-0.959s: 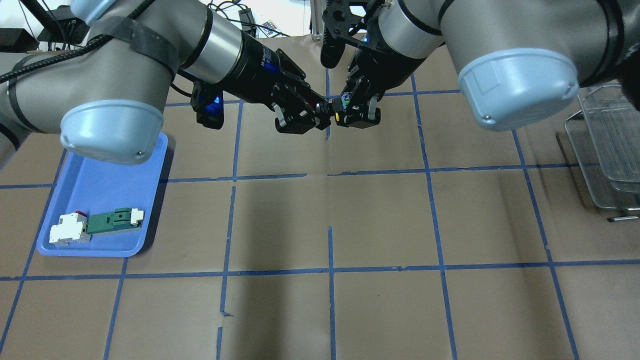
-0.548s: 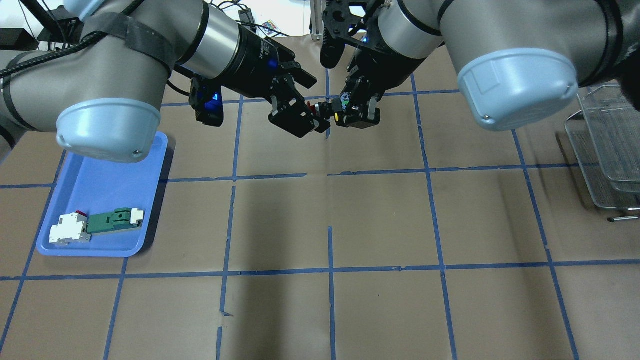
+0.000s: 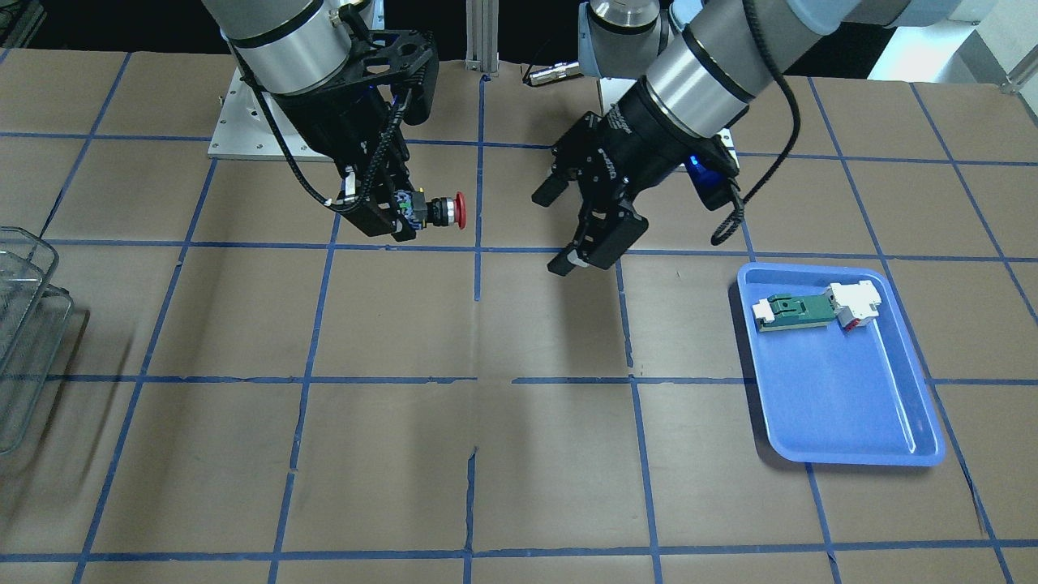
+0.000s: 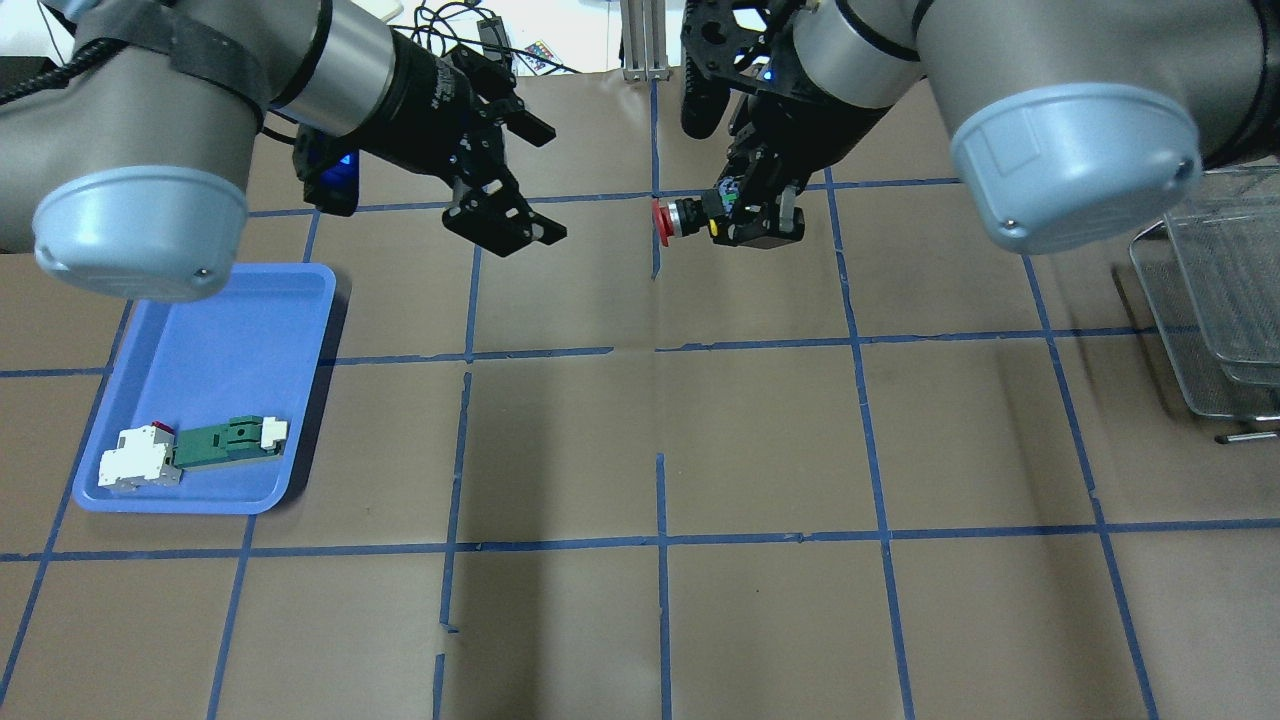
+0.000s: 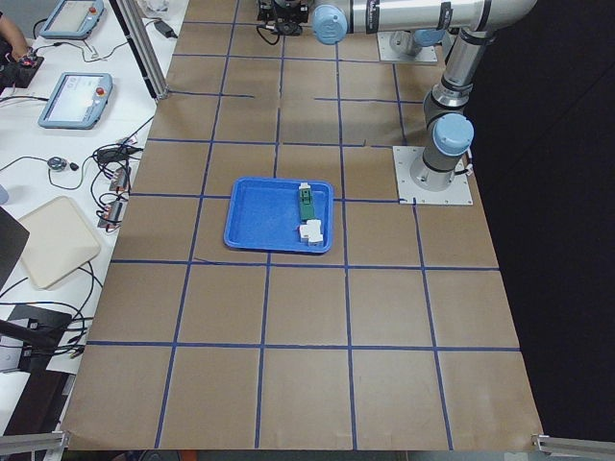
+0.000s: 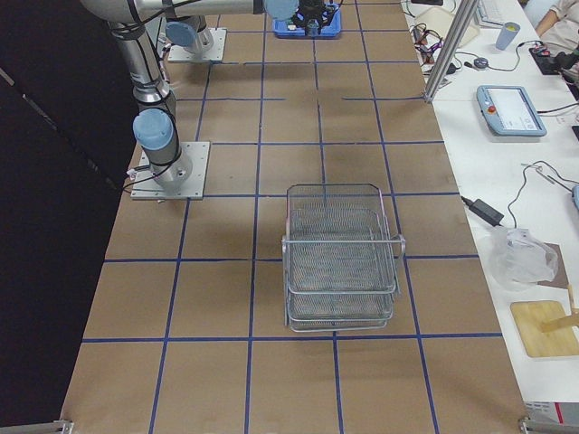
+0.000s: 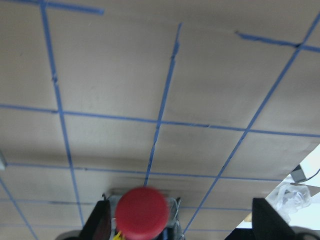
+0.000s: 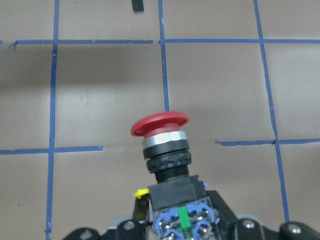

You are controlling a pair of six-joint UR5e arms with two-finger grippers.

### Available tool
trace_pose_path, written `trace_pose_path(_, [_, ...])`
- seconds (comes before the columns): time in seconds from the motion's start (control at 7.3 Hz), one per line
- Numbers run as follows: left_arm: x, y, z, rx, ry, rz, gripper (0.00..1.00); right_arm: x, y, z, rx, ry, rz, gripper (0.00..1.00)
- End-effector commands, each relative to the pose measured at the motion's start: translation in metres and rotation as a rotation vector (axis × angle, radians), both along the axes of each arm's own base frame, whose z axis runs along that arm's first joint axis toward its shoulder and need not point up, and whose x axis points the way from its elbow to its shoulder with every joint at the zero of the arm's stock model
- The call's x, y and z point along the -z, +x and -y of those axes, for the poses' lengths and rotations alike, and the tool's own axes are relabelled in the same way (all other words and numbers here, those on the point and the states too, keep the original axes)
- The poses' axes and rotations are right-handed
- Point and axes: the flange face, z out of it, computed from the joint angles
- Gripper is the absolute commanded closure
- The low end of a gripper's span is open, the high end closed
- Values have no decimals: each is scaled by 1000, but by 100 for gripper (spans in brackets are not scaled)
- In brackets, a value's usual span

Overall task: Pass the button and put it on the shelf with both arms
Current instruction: 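Open the left gripper and withdraw it while right pulls the button away, then carry the red button with the right gripper onto the wire rack shelf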

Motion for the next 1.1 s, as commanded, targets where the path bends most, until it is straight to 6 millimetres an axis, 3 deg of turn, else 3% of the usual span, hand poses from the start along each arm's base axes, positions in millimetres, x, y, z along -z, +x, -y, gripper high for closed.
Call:
trace_pose_path(0.0, [16, 73, 9, 285, -83, 241, 0, -8, -61, 8, 25, 1, -42, 73])
trace_pose_path(0.14, [20, 93, 1, 498, -84, 381, 0, -12, -109, 15, 102, 16, -41, 75])
trace_pose_path(0.27, [16, 98, -7, 631, -95, 446, 0, -2, -173, 30, 137, 12, -47, 75])
trace_pose_path(0.41, [4, 105, -17, 767, -116, 540, 0, 32, -249, 62, 176, 42, -55, 75])
trace_pose_path(0.55, [-16, 108, -31, 938, -172, 599, 0, 57, -321, 75, 179, 50, -112, 75])
trace_pose_path(0.68, [-34, 106, -46, 1132, -244, 627, 0, 75, -375, 74, 65, 24, -137, 75])
trace_pose_path(0.82, [-38, 106, -66, 1260, -208, 604, 0, 90, -427, 66, 102, 39, -123, 75])
trace_pose_path(0.96, [-38, 108, -77, 1323, -184, 607, 0, 93, -464, 53, 77, 17, -135, 75])
